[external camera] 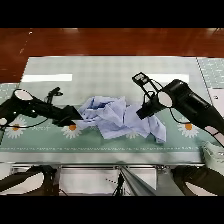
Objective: Fold the shirts.
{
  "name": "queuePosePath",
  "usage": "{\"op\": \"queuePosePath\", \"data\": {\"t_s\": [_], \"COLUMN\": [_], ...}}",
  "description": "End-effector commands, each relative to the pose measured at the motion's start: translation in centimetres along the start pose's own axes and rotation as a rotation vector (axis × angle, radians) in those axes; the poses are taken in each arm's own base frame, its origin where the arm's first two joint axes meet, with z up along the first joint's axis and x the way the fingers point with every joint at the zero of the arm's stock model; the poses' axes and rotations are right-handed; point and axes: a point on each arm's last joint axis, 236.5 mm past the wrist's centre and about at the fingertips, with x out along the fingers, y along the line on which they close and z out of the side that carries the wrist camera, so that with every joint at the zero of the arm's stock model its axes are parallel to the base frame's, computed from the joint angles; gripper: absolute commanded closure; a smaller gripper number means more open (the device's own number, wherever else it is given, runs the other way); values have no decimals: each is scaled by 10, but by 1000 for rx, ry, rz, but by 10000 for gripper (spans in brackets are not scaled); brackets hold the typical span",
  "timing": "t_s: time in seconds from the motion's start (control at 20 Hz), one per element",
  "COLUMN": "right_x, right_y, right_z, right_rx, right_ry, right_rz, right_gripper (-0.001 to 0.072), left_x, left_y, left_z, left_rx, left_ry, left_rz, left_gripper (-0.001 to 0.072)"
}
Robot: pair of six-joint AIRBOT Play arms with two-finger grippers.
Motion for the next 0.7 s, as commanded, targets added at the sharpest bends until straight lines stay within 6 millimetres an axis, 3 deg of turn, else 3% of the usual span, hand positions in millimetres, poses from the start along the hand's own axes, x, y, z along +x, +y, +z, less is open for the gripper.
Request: {"op": "queuePosePath", "data": {"t_s": [0.0,0.35,0.45,0.5,0.65], "right_x": [0,0,0,0,0], "right_y": [1,1,1,1,1], "right_z": [1,-1,-3,-3,-3], "right_rx": [14,15,15,15,16], "right_ry": [-5,5,11,13,13], "right_rz": [4,6,5,5,5], "right_gripper": [674,674,674,674,674], "left_x": [38,98,106,108,114], "left_y": [-26,-61,-67,-68,-72], "left_z": [-5,-34,-38,-41,-52], "left_rx": [13,-7,-12,-11,12], "left_ry": [-11,95,108,118,146], "left_rz": [-28,-86,-97,-98,-94], "left_gripper": [34,39,44,111,114]}}
